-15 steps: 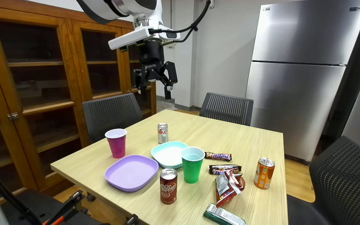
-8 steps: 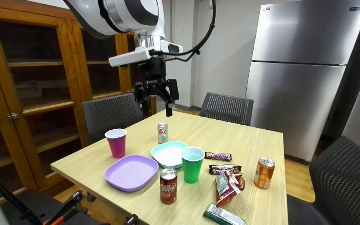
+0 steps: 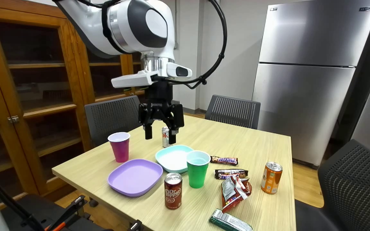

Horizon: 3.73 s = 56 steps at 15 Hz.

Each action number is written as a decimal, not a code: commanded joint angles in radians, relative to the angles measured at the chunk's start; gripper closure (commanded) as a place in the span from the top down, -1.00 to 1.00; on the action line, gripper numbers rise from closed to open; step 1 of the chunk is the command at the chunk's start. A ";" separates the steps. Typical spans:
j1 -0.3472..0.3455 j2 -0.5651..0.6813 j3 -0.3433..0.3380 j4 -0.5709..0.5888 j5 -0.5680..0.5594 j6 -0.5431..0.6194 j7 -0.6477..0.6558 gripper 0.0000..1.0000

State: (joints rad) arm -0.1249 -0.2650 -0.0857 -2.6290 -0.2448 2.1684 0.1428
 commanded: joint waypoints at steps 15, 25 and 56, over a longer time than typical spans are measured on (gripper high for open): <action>-0.031 0.055 -0.007 -0.083 -0.009 0.253 0.074 1.00; -0.049 0.242 -0.054 -0.115 0.037 0.567 0.101 1.00; 0.010 0.430 -0.134 -0.086 0.069 0.691 0.123 -0.16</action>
State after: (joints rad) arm -0.1379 0.1509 -0.2067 -2.7242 -0.1886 2.8449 0.2514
